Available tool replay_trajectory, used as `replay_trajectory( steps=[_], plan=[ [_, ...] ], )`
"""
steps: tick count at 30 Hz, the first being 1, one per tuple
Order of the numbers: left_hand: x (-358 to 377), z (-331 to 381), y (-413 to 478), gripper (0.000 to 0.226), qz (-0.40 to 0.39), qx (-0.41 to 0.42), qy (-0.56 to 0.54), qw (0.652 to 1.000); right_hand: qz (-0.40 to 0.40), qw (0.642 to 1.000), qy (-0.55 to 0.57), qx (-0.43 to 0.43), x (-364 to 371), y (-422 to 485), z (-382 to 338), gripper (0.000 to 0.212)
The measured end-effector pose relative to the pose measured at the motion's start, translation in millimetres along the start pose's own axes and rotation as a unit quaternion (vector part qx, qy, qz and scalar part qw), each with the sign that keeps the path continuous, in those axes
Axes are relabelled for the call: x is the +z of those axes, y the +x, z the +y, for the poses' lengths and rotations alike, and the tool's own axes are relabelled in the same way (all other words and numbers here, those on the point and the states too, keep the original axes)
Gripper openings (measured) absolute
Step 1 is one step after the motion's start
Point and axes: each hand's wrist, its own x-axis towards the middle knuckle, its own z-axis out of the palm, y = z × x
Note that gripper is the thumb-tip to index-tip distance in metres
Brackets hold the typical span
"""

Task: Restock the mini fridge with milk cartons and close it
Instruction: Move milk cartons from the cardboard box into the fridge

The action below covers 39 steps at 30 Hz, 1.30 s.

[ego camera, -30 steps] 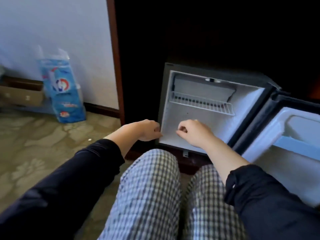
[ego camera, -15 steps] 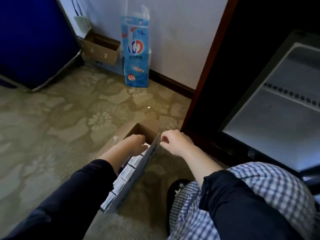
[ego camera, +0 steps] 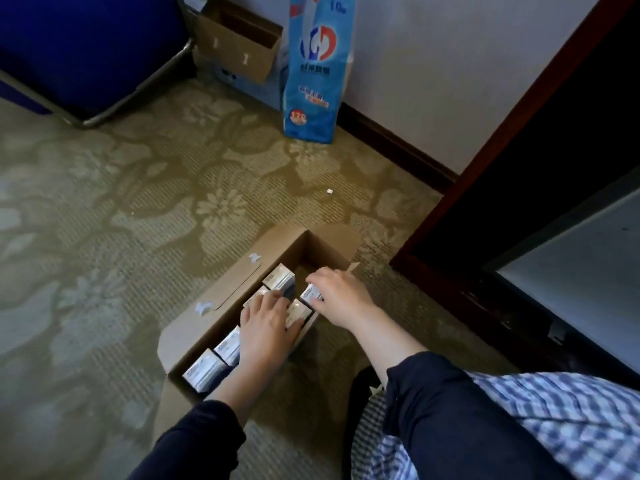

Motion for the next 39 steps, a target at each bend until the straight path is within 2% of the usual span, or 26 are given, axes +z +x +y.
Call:
replay_trajectory(
  steps=[8,13,18,26,31,36,39],
  plan=[
    [12,-5,-2,0.041,0.094,-0.005,0.021,0.995,-0.088,0.988,-0.123,0.031,11,30,-5,0.047],
    [12,-7,2,0.039,0.107,-0.018,0.017,0.994,-0.098,0.983,-0.147,0.04,18,42,-8,0.045],
    [13,-3,3,0.036,0.092,0.008,0.013,0.996,-0.091,0.984,-0.144,0.059,25,46,-8,0.039],
    [4,-3,9,0.035,0.042,-0.019,-0.012,0.999,-0.021,0.997,-0.064,0.038,10,37,-3,0.034],
    [-14,-1,3,0.036,0.083,-0.035,-0.118,0.989,0.034,0.999,0.014,0.039,-15,21,1,0.035],
    [-48,9,7,0.037,0.084,0.004,-0.277,0.957,0.123,0.988,0.078,0.057,-52,-1,8,0.032],
    [-70,25,9,0.034,0.104,0.031,-0.304,0.947,0.168,0.978,0.099,0.072,-79,-21,18,0.029]
  ],
)
